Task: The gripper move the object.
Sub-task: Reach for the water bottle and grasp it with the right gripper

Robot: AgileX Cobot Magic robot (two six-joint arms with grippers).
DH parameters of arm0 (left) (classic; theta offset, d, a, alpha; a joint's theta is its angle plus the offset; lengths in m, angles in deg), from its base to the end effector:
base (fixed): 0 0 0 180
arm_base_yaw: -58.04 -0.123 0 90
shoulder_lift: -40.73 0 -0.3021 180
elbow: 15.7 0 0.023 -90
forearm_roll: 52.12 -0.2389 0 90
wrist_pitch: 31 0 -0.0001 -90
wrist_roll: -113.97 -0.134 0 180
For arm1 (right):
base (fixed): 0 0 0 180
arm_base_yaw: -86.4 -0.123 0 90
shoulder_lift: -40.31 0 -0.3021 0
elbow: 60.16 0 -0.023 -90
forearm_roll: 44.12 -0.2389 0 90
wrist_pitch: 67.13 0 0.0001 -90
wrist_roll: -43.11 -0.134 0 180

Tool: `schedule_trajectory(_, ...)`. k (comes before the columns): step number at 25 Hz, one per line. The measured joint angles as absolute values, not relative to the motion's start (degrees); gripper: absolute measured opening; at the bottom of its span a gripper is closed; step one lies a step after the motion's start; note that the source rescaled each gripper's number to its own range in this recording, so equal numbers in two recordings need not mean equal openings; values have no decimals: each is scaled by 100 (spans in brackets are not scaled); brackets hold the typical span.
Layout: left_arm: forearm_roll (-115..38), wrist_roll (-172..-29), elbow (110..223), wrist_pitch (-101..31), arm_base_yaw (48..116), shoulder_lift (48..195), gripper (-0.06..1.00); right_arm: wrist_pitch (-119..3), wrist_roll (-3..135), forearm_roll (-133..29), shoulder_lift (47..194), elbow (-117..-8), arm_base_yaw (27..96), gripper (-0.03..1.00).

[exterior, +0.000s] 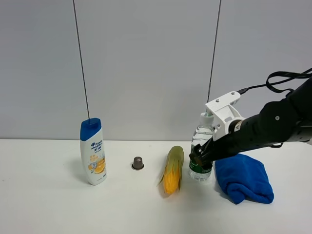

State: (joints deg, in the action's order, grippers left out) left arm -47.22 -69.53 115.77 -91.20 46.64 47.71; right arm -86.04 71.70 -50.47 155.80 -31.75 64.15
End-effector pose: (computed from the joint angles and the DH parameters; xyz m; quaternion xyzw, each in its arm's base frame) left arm 0.0063 -0.0089 0.2561 -0.0565 0.8440 0.0266 0.5326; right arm 0.3710 0.1466 0.1391 -0.3307 0.8234 -0.0172 0.4609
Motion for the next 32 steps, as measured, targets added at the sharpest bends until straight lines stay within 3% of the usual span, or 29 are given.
schedule_trajectory(17, -4722, -6953, 11577, -9120, 4664, 4771, 100, -9429, 6052, -4445, 15751, -3175, 6387, 100)
schedule_trajectory(23, -4722, -6953, 11577, -9120, 4664, 4771, 100, -9629, 5857, -4412, 15852, -3175, 6387, 83)
schedule_trajectory(29, -4722, -6953, 11577, -9120, 4664, 4771, 100, -9771, 5850, -4235, 16048, -3180, 6387, 80)
schedule_trajectory(32, -4722, -6953, 11577, -9120, 4664, 4771, 100, -9942, 5812, -4193, 16048, -3180, 6387, 67)
